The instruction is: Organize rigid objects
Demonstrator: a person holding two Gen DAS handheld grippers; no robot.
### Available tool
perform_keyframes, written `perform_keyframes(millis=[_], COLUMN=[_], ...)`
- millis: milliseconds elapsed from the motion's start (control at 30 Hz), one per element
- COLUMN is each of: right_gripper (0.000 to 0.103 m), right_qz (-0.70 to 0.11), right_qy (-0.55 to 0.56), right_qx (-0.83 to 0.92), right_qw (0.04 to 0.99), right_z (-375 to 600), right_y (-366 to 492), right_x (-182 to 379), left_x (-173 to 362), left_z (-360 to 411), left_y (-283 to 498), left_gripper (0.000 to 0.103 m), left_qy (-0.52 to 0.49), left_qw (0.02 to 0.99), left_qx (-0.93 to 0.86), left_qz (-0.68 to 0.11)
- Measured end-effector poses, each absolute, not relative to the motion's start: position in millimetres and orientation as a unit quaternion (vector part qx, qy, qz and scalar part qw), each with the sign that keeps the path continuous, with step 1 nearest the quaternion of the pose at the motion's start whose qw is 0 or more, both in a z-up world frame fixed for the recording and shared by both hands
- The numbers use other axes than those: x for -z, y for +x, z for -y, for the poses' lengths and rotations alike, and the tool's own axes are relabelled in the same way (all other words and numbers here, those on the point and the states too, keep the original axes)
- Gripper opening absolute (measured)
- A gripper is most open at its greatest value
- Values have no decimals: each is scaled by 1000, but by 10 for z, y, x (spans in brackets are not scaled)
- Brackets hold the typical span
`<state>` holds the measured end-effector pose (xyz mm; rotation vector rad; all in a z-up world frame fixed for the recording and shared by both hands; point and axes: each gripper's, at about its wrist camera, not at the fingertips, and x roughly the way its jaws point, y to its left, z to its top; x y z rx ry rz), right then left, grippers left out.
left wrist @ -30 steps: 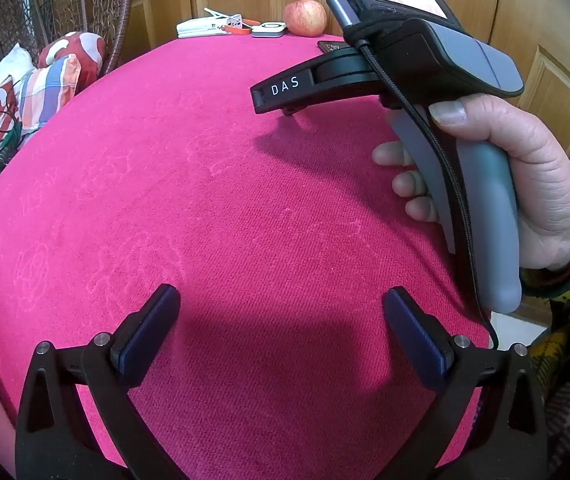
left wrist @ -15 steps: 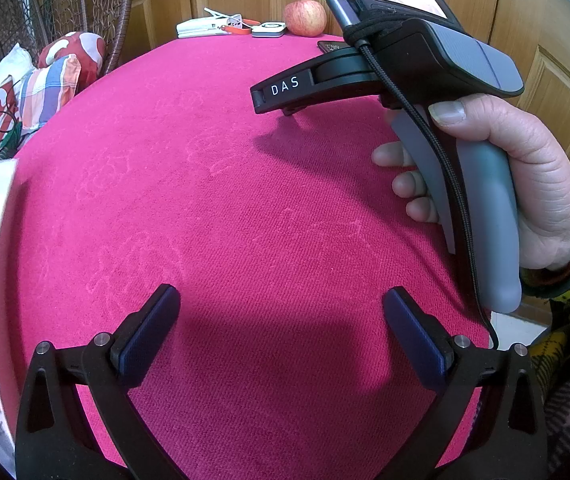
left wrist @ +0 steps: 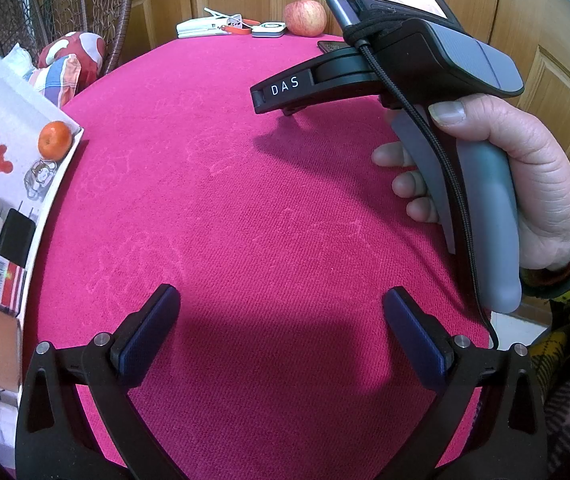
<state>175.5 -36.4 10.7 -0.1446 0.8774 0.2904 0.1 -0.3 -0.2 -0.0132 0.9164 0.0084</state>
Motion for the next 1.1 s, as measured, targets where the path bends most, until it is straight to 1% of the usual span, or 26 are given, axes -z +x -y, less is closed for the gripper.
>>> perform_keyframes(millis=[1100], right_gripper=[103], right_qz=[-423], right_qy=[-71], right_qx=[-140], right_qw=[893], right_z=[362], right_y=[1752], right_x=[-107], left_x=[6], left_z=[13], left_y=[31], left_gripper=[103], left_qy=[-7], left_qw=[897], left_qx=[-4], left_qz=[-442])
